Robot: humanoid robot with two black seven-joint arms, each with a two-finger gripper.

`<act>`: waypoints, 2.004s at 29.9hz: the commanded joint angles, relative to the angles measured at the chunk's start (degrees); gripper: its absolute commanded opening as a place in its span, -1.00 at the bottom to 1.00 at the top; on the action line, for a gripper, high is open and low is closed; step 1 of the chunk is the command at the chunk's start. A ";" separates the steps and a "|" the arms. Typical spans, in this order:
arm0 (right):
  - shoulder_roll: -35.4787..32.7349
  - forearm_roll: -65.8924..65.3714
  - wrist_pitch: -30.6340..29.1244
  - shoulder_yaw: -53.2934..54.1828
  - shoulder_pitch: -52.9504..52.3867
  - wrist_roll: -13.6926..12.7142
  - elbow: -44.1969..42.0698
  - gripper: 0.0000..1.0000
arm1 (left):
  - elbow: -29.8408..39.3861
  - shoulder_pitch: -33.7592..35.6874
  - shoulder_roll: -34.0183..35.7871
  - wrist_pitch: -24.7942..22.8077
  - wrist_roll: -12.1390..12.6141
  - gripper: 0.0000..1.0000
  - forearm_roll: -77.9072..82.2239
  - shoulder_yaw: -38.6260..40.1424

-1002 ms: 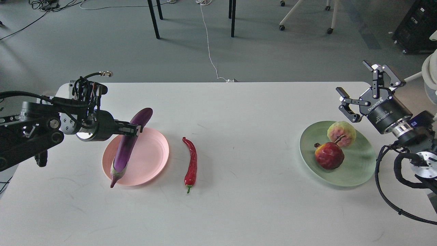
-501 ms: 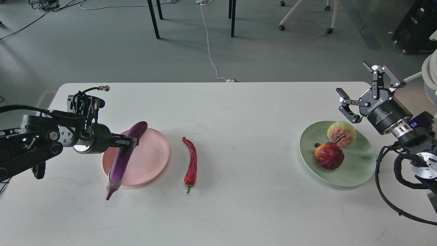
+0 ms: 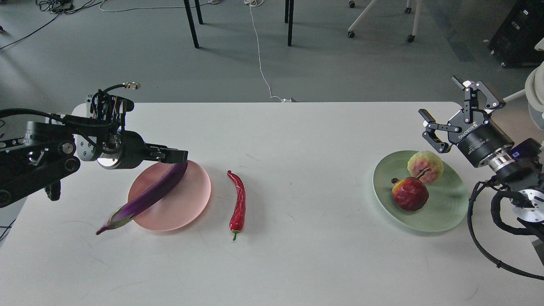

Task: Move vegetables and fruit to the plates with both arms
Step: 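Move the left gripper to the red chili pepper and grasp it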

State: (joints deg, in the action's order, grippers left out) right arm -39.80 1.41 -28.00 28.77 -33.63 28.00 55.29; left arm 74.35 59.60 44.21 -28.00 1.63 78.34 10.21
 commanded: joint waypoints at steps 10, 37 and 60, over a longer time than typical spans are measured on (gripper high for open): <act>-0.01 -0.36 0.00 -0.38 0.23 0.00 0.09 0.93 | 16.97 -6.07 -7.72 0.00 13.73 0.66 -1.62 6.76; -0.10 -0.36 0.00 -0.12 0.23 0.00 0.17 0.96 | 5.46 -10.56 -20.22 2.42 18.23 0.66 3.04 3.07; -1.68 -0.36 0.00 -0.12 0.32 0.00 0.44 0.96 | 4.32 -12.40 -19.52 2.77 18.05 0.66 3.13 2.10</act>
State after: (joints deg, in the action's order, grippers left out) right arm -41.40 1.05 -28.00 28.66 -33.31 28.00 55.73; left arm 78.72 47.59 24.13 -25.26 19.69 81.48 12.30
